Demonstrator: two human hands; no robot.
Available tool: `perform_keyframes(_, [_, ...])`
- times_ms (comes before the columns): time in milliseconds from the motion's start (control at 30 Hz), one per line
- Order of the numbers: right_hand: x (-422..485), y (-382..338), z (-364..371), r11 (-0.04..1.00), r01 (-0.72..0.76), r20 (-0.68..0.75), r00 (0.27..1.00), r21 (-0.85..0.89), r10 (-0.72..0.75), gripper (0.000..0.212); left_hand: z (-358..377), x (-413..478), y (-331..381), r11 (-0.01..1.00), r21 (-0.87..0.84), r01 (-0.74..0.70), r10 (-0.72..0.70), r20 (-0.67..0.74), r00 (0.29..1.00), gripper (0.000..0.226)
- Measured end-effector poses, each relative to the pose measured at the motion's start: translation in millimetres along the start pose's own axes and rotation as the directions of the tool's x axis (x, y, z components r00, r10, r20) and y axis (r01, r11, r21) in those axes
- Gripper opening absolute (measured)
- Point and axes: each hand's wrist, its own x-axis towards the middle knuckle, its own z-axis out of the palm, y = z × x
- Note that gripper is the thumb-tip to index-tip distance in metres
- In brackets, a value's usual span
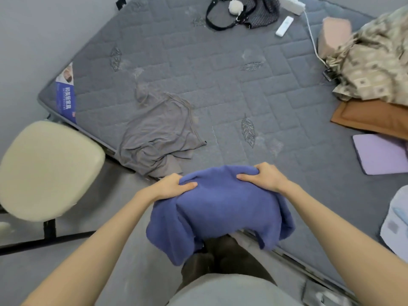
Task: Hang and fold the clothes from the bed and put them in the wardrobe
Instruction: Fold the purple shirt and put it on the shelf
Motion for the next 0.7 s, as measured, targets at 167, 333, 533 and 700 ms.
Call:
perform_keyframes(167, [-22.0,21.9,4.3,0.954,-0.088,-0.026,0.996,-0.288,0.084,0.052,6.4,6.3,1.2,0.886,0.462,-0.031,0.061,-0.052,0.997,0.034])
perform_keyframes(333, [-11.9,46.6,9.9,0.890,-0.128,-0.023,0.991,-0.438,0.131,0.027,9.8,22.5,-2.6,0.797,0.602,0.051,0.052,-0.152,0.987,0.026])
perform_keyframes(533, [41.4,57.2,-6.8,0.937,-0.231,-0.282,0.947,-0.264,0.154,0.036,-9.2,77.2,11.7,0.780,0.583,0.228,-0.033,-0.325,0.945,0.026])
perform_keyframes(700, [114.5,55.7,-37.2,0.958,-0.253,-0.355,0.890,0.135,0.285,0.037,-43.8,139.4,38.0,0.752,0.583,0.309,-0.015,-0.453,0.891,0.023])
